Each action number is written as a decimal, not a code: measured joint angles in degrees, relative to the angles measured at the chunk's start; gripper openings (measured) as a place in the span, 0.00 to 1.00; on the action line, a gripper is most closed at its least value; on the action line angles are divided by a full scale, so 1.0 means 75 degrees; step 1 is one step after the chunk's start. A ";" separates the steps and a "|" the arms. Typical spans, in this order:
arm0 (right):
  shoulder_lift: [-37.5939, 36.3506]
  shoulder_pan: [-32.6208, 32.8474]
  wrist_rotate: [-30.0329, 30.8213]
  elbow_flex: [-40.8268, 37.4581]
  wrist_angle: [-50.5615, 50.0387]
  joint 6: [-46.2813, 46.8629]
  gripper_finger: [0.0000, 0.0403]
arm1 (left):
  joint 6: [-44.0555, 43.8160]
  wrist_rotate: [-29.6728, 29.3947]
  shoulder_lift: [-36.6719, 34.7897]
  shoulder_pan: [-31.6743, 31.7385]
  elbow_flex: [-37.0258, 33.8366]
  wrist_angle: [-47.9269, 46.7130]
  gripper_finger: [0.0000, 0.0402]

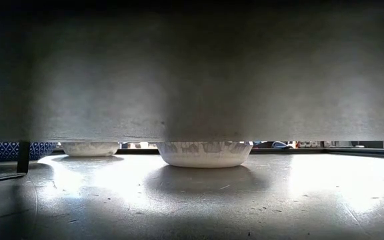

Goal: Place and stack bowls onto a shelf
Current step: Stack the small light blue bowl on top of the small blue bowl on the shelf, then stack the small red bowl on top of the small light blue bowl on the shelf

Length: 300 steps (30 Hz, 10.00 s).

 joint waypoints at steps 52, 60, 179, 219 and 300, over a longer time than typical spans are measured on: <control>-0.0033 -0.0129 0.1259 0.0456 0.0244 -0.1830 0.22 | 0.0000 0.0002 -0.0001 0.0000 0.0000 -0.0002 0.48; 0.0145 -0.0649 0.1389 0.0420 0.0851 -0.2180 0.19 | -0.0002 0.0000 -0.0001 0.0000 0.0000 -0.0002 0.48; 0.1049 -0.8492 0.0912 -0.1494 0.1664 -0.4938 0.35 | 0.0000 0.0003 -0.0001 0.0000 0.0000 -0.0002 0.48; 0.0969 -0.7387 0.0519 0.0393 -0.1487 -0.4629 0.03 | 0.0000 0.0000 -0.0001 0.0000 0.0000 -0.0002 0.48; -0.2612 0.0152 0.0306 -0.3902 0.2798 0.0954 0.03 | 0.0000 0.0006 0.0014 0.0000 0.0003 -0.0003 0.48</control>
